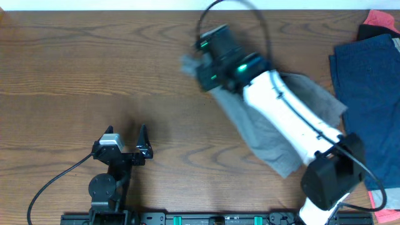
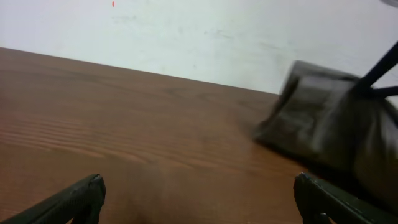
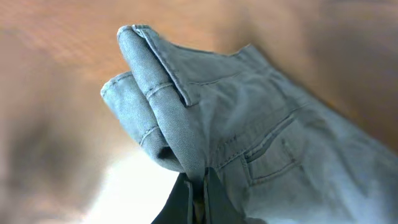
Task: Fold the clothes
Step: 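Pull the grey shorts left with the right gripper and lay them flat, then smooth the right edge of the grey shorts with the right gripper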
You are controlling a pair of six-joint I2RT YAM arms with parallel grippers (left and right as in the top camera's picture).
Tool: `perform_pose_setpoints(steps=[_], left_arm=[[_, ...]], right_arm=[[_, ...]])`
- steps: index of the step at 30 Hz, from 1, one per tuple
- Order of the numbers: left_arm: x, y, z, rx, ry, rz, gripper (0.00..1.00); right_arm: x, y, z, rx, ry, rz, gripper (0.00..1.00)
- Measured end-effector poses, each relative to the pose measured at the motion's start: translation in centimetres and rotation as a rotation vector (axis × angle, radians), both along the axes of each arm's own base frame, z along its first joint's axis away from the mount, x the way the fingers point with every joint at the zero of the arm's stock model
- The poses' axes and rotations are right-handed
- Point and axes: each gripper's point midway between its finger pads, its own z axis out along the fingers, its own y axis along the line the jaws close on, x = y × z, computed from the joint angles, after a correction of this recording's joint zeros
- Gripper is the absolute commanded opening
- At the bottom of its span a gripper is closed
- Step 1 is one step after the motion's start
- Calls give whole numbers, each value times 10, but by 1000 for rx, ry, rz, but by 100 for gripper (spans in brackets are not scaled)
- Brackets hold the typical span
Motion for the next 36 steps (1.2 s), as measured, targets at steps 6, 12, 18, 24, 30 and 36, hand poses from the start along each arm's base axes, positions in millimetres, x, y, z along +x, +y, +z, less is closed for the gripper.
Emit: perform_pose_setpoints(steps=[6,12,18,24,30,36], left_arm=[[0,0,0,0,0,0,98],[0,0,0,0,0,0,98],[0,0,0,0,0,0,98],[0,0,0,0,0,0,98],[0,0,0,0,0,0,98],[0,0,0,0,0,0,98]], right_arm=[[-44,49,0,32,31,104,18],[-52,46,6,20,69,96,75],[-36,-9,35,-57,106,-31,99],[-30,-139,65,-214,169,-296,99],[-46,-264,55,-380,314,-578,99],[-69,-336,-2,-358,532,-780,99]])
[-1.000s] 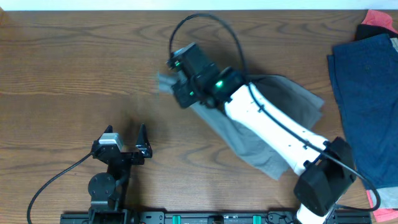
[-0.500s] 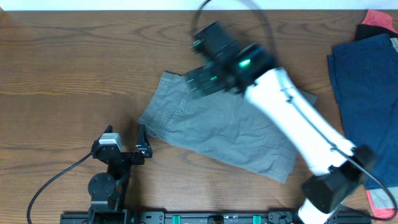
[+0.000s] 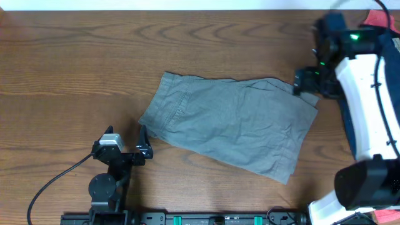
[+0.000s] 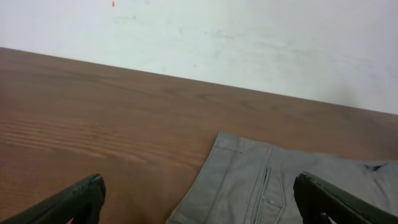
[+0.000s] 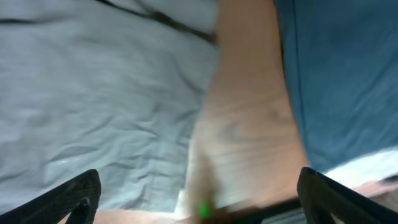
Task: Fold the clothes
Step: 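Smooth the right edge of the grey shorts with the right gripper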
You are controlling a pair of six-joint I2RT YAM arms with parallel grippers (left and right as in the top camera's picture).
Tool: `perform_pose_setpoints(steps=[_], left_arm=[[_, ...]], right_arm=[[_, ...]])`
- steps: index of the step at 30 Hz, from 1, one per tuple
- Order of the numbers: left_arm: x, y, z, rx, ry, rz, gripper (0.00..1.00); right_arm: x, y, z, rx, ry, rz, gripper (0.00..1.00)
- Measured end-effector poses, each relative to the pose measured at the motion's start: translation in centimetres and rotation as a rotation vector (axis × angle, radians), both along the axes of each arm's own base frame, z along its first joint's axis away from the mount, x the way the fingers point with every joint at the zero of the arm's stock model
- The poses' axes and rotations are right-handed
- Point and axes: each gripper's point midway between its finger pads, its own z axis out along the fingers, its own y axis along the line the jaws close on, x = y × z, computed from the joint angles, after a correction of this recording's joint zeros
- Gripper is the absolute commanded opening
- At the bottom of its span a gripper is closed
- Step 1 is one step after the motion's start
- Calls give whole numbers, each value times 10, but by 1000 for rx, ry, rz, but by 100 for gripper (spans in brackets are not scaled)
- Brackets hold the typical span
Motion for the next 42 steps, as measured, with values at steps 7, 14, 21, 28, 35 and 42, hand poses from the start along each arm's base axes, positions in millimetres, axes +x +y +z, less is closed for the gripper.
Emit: perform_pose_setpoints(steps=[7,14,21,28,35,42], left_arm=[[0,0,0,0,0,0,98],[0,0,0,0,0,0,98],[0,0,0,0,0,0,98],[0,0,0,0,0,0,98],[0,0,0,0,0,0,98],[0,0,0,0,0,0,98]], right_arm=[[-20,-22,-71,151,68,-162,99],[-26,-8,-115,254,57,-178,99],[-37,0,-146,285,54,-208,86],[-35,11,-167,342,6,-215,76],[-29,19,-175,363,-44,-196,13],[-9,24,-176,397,-153,-191,1]])
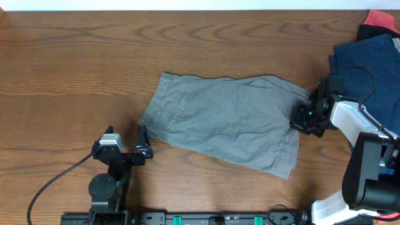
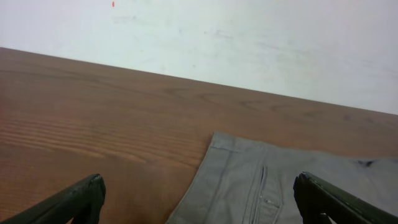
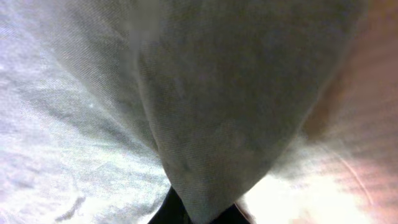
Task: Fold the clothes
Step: 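Smooth the right edge of the grey shorts with the right gripper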
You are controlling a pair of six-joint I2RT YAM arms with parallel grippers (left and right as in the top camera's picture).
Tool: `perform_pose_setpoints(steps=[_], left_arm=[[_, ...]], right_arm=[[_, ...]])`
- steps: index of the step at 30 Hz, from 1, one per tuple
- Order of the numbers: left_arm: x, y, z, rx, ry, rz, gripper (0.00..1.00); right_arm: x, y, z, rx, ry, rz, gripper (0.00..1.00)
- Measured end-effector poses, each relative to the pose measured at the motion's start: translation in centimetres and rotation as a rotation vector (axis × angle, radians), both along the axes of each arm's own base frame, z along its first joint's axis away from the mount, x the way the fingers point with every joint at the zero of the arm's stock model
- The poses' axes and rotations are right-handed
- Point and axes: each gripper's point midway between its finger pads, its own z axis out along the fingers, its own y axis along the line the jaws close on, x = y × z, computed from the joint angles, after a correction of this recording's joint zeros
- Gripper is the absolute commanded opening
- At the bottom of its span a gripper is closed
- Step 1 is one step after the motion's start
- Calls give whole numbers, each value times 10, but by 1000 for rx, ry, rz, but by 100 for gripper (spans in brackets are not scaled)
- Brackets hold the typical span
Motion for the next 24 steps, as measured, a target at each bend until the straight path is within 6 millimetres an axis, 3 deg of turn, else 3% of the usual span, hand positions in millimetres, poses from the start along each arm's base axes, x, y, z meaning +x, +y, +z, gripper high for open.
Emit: perform_pose_setpoints(steps=[10,21,22,23,24], left_arm=[[0,0,0,0,0,0,98],[0,0,0,0,0,0,98],[0,0,0,0,0,0,98],[0,0,0,0,0,0,98],[0,0,0,0,0,0,98]], right_arm=[[64,13,18,19,-283,49,1],[108,13,47,-4,-479,65,2],[109,12,47,-7,-482,64,5],[109,12,48,-11,-483,63,16],[109,11,47,-16,-483,66,37]])
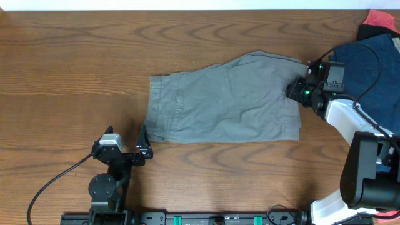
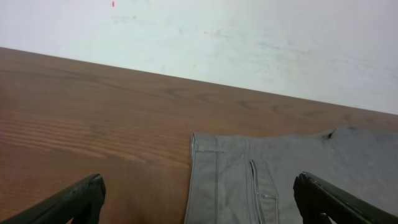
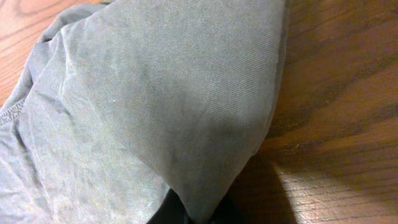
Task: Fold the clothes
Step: 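Smooth the right edge of the grey shorts with the right gripper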
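Observation:
Grey shorts [image 1: 225,103] lie spread on the wooden table [image 1: 75,69], waistband to the left and legs to the right. My right gripper [image 1: 301,89] is shut on the cloth at the shorts' right end, near the upper leg hem. In the right wrist view the grey fabric [image 3: 161,99] drapes over the jaws, hiding them. The left gripper [image 1: 127,145] stands open near the front edge, just below the waistband's lower left corner. Its two fingertips [image 2: 84,193] frame the waistband and fly [image 2: 255,183] in the left wrist view.
A pile of blue denim [image 1: 369,75] and a bit of red cloth [image 1: 380,19] lie at the table's right edge, close behind my right arm. A white wall [image 2: 199,37] rises beyond the table's far edge.
My right gripper, shut on the shorts' right end, has moved up toward the far side. The shorts now lie straighter, with the waistband edge vertical instead of slanted.
My right gripper first held the bunched shorts up over the table's middle. Then the shorts lay spread and slanted, with the gripper open at the far right. It later shut on the right end, and the shorts now lie squared up.

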You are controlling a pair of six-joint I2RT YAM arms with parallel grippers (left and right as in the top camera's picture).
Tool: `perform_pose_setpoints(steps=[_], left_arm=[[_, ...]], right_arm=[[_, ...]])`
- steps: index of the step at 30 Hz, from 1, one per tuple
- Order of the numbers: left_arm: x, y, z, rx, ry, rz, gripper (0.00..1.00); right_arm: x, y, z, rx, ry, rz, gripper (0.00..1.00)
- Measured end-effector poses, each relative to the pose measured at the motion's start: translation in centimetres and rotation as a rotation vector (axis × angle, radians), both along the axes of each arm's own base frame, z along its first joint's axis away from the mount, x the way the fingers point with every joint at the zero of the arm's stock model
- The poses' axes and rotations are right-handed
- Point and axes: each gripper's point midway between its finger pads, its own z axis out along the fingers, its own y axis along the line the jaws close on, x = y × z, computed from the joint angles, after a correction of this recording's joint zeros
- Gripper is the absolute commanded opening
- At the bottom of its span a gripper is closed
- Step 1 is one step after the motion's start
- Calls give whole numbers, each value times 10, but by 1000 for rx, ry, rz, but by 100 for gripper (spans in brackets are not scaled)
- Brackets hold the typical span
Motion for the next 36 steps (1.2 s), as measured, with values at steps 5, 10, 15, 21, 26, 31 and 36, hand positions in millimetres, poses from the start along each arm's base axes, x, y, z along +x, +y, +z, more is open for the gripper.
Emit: perform_pose_setpoints(steps=[5,10,15,21,26,31,36], left_arm=[[0,0,0,0,0,0,98],[0,0,0,0,0,0,98],[0,0,0,0,0,0,98],[0,0,0,0,0,0,98],[0,0,0,0,0,0,98],[0,0,0,0,0,0,98],[0,0,0,0,0,0,98]], right_arm=[[-4,-2,-3,-5,26,-14,99],[-19,-3,-12,-14,107,-16,99],[-33,-4,-6,-22,220,-6,99],[-32,-23,38,-31,304,-20,99],[-13,-54,90,-60,243,-67,99],[-14,-75,101,-72,236,-110,99],[-27,-73,95,-65,294,-107,99]])
